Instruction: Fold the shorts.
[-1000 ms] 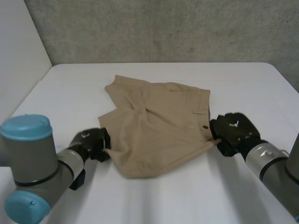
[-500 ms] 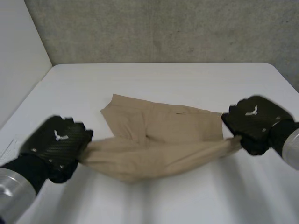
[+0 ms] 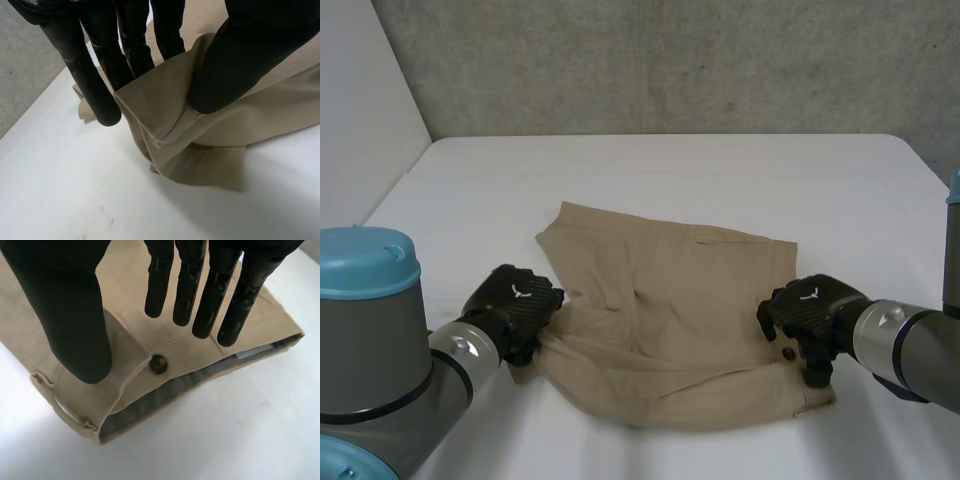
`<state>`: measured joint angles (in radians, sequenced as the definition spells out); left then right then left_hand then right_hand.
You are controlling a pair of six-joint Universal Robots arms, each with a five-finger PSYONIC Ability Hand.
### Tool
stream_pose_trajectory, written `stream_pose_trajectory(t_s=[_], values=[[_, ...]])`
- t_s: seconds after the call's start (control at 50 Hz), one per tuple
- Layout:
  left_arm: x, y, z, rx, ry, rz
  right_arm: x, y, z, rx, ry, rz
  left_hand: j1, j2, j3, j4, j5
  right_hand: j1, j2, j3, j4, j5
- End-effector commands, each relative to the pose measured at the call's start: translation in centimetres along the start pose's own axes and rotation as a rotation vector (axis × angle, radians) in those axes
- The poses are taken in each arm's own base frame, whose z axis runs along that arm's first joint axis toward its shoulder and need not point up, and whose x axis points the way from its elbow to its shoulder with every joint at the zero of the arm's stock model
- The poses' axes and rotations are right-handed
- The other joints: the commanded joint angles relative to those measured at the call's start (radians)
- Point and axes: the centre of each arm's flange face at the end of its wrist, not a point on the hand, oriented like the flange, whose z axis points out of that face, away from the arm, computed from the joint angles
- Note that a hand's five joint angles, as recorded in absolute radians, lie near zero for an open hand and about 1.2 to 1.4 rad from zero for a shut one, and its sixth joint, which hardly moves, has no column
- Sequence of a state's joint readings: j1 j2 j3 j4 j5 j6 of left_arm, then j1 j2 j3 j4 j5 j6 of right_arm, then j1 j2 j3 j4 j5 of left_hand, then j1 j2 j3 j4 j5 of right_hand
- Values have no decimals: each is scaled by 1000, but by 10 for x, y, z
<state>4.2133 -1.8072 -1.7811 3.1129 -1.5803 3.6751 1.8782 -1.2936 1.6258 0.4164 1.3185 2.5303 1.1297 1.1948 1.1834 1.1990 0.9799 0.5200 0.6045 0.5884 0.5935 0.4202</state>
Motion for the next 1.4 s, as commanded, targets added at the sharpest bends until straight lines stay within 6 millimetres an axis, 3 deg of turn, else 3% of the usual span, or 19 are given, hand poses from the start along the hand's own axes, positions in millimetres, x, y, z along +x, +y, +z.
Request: stream_pose_trajectory(t_s=[0.02, 0.34, 0.52, 0.6, 0.66, 0.72, 0.8, 0.84, 0.88, 0.9, 0.94, 0.96, 0.98, 1.0, 1.06, 1.08, 1.14, 1.2, 1.4], values=[[-1, 0, 4, -3, -2, 1, -7, 3, -11, -76, -67, 11, 267, 201, 213, 197, 242, 85, 0, 16, 11, 10], [-6, -1, 30, -31, -37, 1, -11, -5, -33, -79, -81, 7, 267, 201, 213, 197, 242, 67, -17, -1, -6, -8], [-8, -4, 32, -31, -58, 2, -19, 4, -36, -86, -94, 8, 267, 201, 213, 197, 242, 126, 41, 57, 52, 51], [-1, -3, 30, -31, -40, 10, -23, 11, -29, -78, -102, 1, 267, 201, 213, 197, 242, 310, 226, 242, 237, 235], [1, -2, 29, -37, -33, 12, -22, 14, -20, -71, -93, -14, 267, 201, 213, 197, 242, 872, 787, 804, 798, 797], [0, -2, 30, -34, -33, 13, -12, 5, -8, -15, -53, -45, 267, 201, 213, 197, 242, 876, 792, 808, 803, 802], [-8, -12, 39, 4, -65, 19, 11, -24, 2, 116, 57, -100, 267, 201, 213, 197, 242, 876, 792, 808, 803, 802], [-16, -25, 45, 49, -94, 17, 31, -50, 7, 226, 145, -130, 267, 201, 213, 197, 242, 876, 792, 808, 803, 802], [-33, -51, 53, 144, -155, 10, 46, -70, 11, 310, 217, -148, 267, 201, 213, 197, 242, 876, 792, 808, 803, 802], [-40, -62, 55, 184, -183, 8, 58, -92, 11, 398, 287, -175, 267, 201, 213, 197, 242, 876, 792, 808, 803, 802], [-71, -103, 56, 343, -295, -3, 69, -121, 8, 513, 369, -202, 267, 201, 213, 197, 242, 876, 792, 808, 803, 802], [-84, -119, 54, 409, -344, -7, 75, -139, 3, 584, 420, -214, 267, 201, 213, 197, 242, 876, 792, 808, 803, 802], [-97, -134, 52, 475, -392, -11, 84, -171, -10, 722, 509, -231, 267, 201, 213, 197, 242, 876, 792, 808, 803, 802], [-121, -162, 43, 603, -486, -13, 88, -184, -18, 784, 546, -236, 267, 201, 213, 197, 242, 876, 792, 808, 803, 802], [-157, -200, 17, 788, -637, -24, 104, -227, -51, 1020, 683, -236, 267, 201, 213, 197, 242, 876, 792, 808, 803, 802], [-168, -222, -7, 901, -699, -27, 107, -233, -57, 1068, 702, -232, 267, 201, 213, 197, 242, 876, 792, 808, 803, 802], [-172, -245, -45, 1045, -759, -32, 111, -250, -74, 1229, 738, -198, 267, 201, 213, 197, 242, 876, 792, 808, 803, 802], [-170, -242, -48, 1050, -758, -34, 112, -249, -72, 1251, 724, -175, 267, 201, 213, 197, 242, 876, 792, 808, 803, 802], [-114, -148, 11, 742, -570, -25, 84, -196, -12, 1014, 534, -152, 267, 201, 213, 197, 242, 876, 792, 808, 803, 802]])
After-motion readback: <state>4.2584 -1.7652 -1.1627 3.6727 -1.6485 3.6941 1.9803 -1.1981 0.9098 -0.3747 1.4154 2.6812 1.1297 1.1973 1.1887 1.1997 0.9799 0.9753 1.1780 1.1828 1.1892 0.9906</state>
